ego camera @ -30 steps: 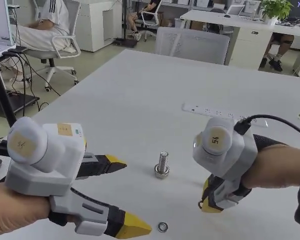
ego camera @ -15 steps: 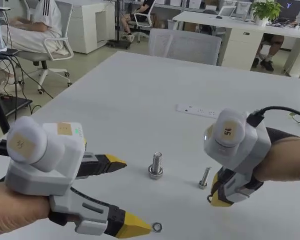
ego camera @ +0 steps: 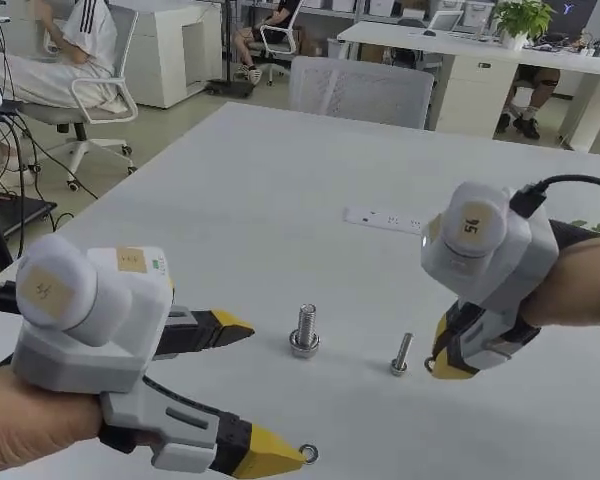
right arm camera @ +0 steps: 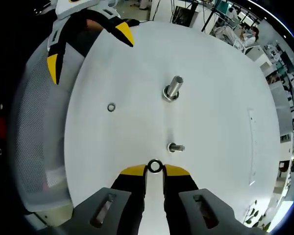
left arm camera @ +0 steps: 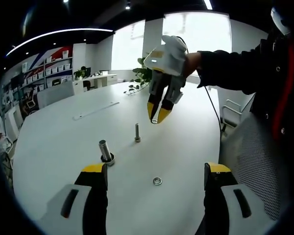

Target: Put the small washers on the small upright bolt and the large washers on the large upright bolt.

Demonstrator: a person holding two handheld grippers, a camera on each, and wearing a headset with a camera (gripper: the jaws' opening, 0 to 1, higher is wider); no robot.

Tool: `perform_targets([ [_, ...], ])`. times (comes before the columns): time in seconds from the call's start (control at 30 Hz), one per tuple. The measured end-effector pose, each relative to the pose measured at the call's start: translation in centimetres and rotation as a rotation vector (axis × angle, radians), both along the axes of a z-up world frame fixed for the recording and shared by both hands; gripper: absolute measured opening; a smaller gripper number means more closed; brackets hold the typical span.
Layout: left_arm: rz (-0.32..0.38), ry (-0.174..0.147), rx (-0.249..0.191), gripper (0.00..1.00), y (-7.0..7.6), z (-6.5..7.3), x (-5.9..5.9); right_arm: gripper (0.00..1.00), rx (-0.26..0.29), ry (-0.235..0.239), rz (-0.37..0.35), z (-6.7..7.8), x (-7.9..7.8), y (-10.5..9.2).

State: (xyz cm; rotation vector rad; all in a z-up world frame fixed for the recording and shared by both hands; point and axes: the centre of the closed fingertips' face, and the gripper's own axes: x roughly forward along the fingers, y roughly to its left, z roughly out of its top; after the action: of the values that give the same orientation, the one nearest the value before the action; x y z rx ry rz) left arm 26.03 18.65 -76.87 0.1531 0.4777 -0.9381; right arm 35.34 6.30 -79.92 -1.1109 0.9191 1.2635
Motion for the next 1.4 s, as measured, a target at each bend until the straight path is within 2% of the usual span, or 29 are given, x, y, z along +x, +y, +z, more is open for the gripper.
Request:
perform_targets([
  [0.33,-0.003,0.005,0.002,0.81,-0.2,-0.1,0.3,0.14,0.023,-0.030,0.006,0.9,1.8,1.5],
  [0.63,-0.002,0.016,0.009,0.81,-0.4,-0.4,0.2,0.14,0.021,-0.029,0.016,0.3,2.6,2.2],
  [0.77,-0.006,0.018,0.008,0.81,-0.7,-0.5,0.3,0.14,0.017,-0.024,0.015,-0.4,3.1,2.0],
  [1.03,-0.006,0.028,0.013,0.81,-0.7,-0.8,0.3,0.14,0.013,-0.009,0.017,-1.0,3.0,2.0],
  [1.4,-0.005,0.034,0.016,0.81,-0.7,-0.9,0.2,0.14,0.007,-0.001,0.019,-1.2,3.1,2.0],
])
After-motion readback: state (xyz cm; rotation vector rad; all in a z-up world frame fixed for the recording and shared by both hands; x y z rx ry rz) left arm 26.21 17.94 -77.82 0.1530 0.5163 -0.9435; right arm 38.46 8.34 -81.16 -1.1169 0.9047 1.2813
